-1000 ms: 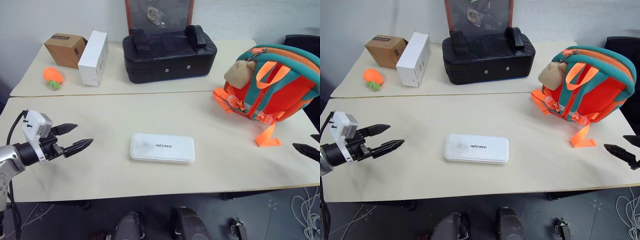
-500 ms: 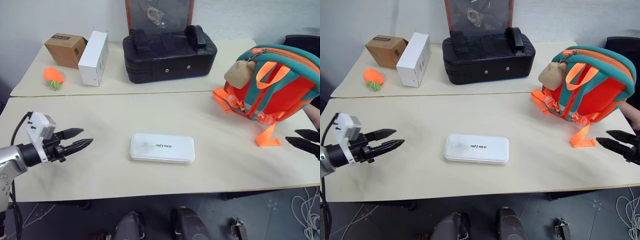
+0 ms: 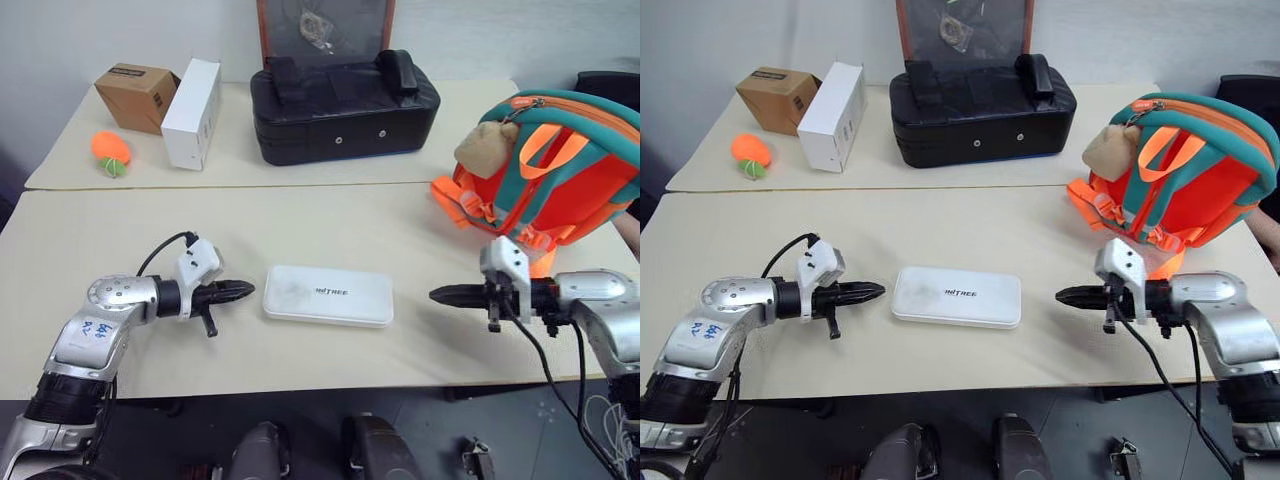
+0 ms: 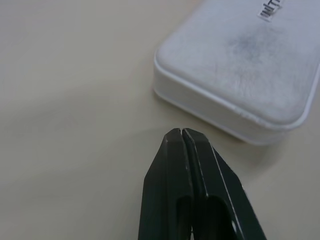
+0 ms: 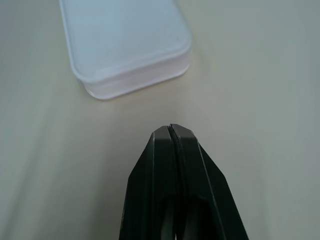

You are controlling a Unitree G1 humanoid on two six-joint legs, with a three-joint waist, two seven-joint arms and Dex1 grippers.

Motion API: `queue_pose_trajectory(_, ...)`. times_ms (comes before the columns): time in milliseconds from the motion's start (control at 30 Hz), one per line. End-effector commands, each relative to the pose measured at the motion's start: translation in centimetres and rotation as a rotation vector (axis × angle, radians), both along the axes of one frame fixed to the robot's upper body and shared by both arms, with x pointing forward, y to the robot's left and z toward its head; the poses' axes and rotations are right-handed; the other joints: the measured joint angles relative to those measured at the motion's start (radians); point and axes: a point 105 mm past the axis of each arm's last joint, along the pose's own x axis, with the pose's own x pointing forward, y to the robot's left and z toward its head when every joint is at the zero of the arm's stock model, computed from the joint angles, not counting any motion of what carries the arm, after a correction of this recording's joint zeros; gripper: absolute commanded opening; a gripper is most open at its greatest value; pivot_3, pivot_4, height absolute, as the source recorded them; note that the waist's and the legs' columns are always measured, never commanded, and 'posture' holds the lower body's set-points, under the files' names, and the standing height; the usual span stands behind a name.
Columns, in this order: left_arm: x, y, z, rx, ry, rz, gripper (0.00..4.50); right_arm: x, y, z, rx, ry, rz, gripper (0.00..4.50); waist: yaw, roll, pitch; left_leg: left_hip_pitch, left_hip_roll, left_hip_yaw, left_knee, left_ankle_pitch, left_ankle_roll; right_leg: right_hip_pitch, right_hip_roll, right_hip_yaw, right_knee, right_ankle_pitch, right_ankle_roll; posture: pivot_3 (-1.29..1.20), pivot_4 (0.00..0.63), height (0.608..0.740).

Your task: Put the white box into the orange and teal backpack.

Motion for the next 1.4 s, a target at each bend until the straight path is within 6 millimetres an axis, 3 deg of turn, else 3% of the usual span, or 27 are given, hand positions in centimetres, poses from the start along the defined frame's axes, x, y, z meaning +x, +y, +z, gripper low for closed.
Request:
queue_pose_trajectory(33,-0.1,-1.4,0.4,-0.009,-0.028,-0.044,0.03,0.0,0.8,-0.1,-0.006,-0.021,0.051,0.00,0.004,0.000,0.000,0.000,0.000,0.000,0.000,0.000,0.000,0.000,0.000,0.000,0.001,0.000,0.000,0.00,0.150,0.740)
queue_pose_trajectory(267,-1.3,-3.7,-0.2,-0.019,-0.007,-0.114,0.03,1.0,1.0,-0.3,-0.001,-0.037,0.039,0.00,0.009,0.000,0.000,0.001,0.000,0.000,0.001,0.001,-0.001,0.000,0.000,0.000,0.002,0.000,0.000,0.00,0.150,0.740)
queue_pose_trajectory(367,-1.4,-3.4,-0.4,-0.012,-0.002,-0.091,0.03,1.2,0.6,-0.4,-0.018,-0.044,0.035,0.00,0.012,0.000,0.000,0.001,0.000,0.000,0.001,0.001,-0.001,0.000,0.000,0.000,0.002,0.000,0.000,0.00,0.150,0.740)
queue_pose_trajectory(467,-1.1,-2.0,-0.6,-0.027,0.032,-0.004,0.03,1.0,0.2,-0.3,-0.041,-0.045,0.047,0.00,0.013,0.000,0.000,0.001,0.000,0.000,0.001,0.001,-0.001,0.000,0.000,0.000,0.002,0.000,0.000,0.00,0.150,0.740)
queue_pose_trajectory(567,-0.8,-0.3,-0.7,-0.137,0.158,0.113,0.61,1.0,-0.1,-0.4,-0.064,-0.051,0.060,0.00,0.014,0.000,0.000,0.001,0.000,0.000,0.001,0.001,-0.001,0.000,0.000,0.000,0.003,0.000,0.000,0.00,0.150,0.740)
queue_pose_trajectory(733,-1.3,1.0,-0.3,-0.348,0.419,0.203,2.10,1.0,-0.1,-0.7,-0.084,-0.060,0.081,0.00,0.015,0.000,0.000,0.001,0.000,-0.001,0.001,0.002,-0.001,0.000,0.000,0.000,0.003,0.000,0.000,0.00,0.150,0.740)
queue_pose_trajectory(900,-1.2,0.7,0.2,-0.527,0.671,0.239,3.48,0.8,0.2,-1.1,-0.113,-0.072,0.117,0.00,0.016,0.000,0.000,0.001,0.000,-0.001,0.002,0.002,-0.001,0.001,0.000,-0.001,0.004,0.000,0.000,0.00,0.150,0.740)
queue_pose_trajectory(1000,-1.1,-0.3,-0.1,-0.574,0.790,0.243,4.37,1.0,0.4,-1.2,-0.122,-0.081,0.130,0.00,0.016,0.000,0.000,0.001,0.000,-0.001,0.003,0.002,-0.001,0.001,0.000,-0.001,0.004,0.000,0.000,0.00,0.150,0.740)
queue_pose_trajectory(1033,-0.9,-0.7,-0.3,-0.586,0.828,0.247,4.47,1.0,0.5,-1.3,-0.123,-0.082,0.134,0.00,0.017,0.000,0.000,0.001,0.000,-0.001,0.003,0.002,-0.001,0.001,0.000,-0.001,0.005,0.000,0.000,0.00,0.150,0.740)
queue_pose_trajectory(1200,-1.6,-4.7,-1.1,-0.633,1.028,0.144,4.47,1.0,0.9,-1.5,-0.133,-0.093,0.148,0.00,0.018,0.000,0.000,0.002,0.000,-0.003,0.005,0.002,-0.001,0.003,0.000,-0.002,0.005,0.000,0.000,0.00,0.150,0.740)
queue_pose_trajectory(1400,-1.0,-8.7,-2.0,-0.545,1.076,0.079,4.47,0.9,1.0,-2.3,-0.162,-0.109,0.161,0.00,0.021,0.000,0.000,0.003,-0.001,-0.005,0.007,0.002,-0.001,0.005,0.000,-0.003,0.005,0.000,0.001,0.00,0.150,0.740)
